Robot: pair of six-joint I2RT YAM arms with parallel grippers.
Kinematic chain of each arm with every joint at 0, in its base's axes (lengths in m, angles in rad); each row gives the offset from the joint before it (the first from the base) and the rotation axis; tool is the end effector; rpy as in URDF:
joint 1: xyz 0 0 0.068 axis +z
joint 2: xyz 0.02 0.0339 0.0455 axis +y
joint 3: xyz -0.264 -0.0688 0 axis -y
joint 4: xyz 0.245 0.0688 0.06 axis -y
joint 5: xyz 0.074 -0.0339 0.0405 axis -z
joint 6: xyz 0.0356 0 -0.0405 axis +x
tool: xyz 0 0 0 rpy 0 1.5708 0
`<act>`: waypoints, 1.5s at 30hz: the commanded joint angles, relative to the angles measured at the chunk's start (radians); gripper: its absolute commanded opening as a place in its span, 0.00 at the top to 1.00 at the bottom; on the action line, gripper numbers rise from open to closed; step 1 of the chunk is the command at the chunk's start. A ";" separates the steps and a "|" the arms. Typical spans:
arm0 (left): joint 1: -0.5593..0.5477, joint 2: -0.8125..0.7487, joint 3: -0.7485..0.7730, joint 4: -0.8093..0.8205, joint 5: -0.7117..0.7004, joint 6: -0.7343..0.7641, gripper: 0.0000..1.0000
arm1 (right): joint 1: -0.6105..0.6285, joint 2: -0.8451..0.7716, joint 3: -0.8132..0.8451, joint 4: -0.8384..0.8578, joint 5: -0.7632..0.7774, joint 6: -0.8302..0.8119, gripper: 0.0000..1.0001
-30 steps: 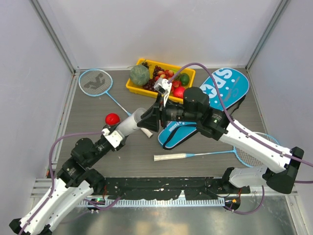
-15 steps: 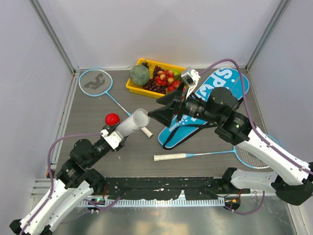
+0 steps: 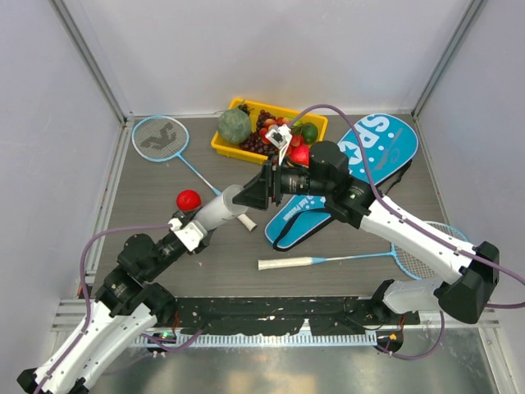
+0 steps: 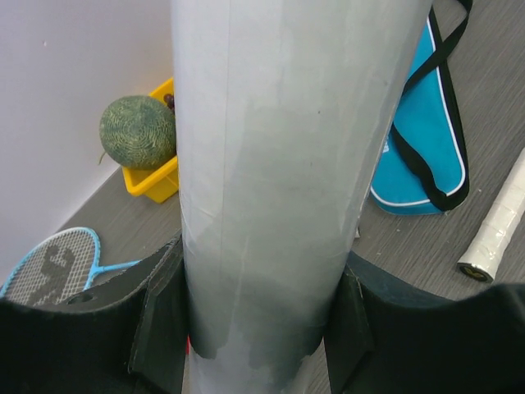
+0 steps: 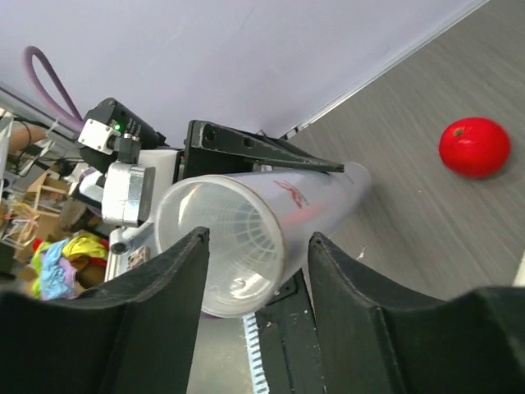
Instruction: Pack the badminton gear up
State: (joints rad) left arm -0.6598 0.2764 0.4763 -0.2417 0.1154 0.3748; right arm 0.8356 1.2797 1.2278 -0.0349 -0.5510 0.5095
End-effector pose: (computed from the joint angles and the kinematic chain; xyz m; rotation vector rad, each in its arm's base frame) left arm 0.0793 -0.0667 0.2884 0.8785 1.3626 -0.3130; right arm 0.1847 0.2320 0.4046 -0.7559 1.7081 1.4325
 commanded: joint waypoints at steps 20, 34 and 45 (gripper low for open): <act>0.000 0.023 0.042 0.139 0.130 0.187 0.65 | 0.002 0.073 -0.126 0.187 -0.271 0.161 0.58; 0.000 0.078 0.070 0.205 0.115 0.139 0.66 | 0.002 0.047 -0.214 0.170 -0.261 0.121 0.72; -0.001 0.086 0.155 0.088 -0.239 0.059 0.65 | -0.073 -0.181 -0.180 0.135 0.026 0.109 0.05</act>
State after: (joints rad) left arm -0.6556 0.3599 0.5137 -0.2653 0.0914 0.4847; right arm 0.7898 1.2205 1.0389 0.1211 -0.6533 0.6518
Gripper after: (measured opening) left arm 0.577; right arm 0.849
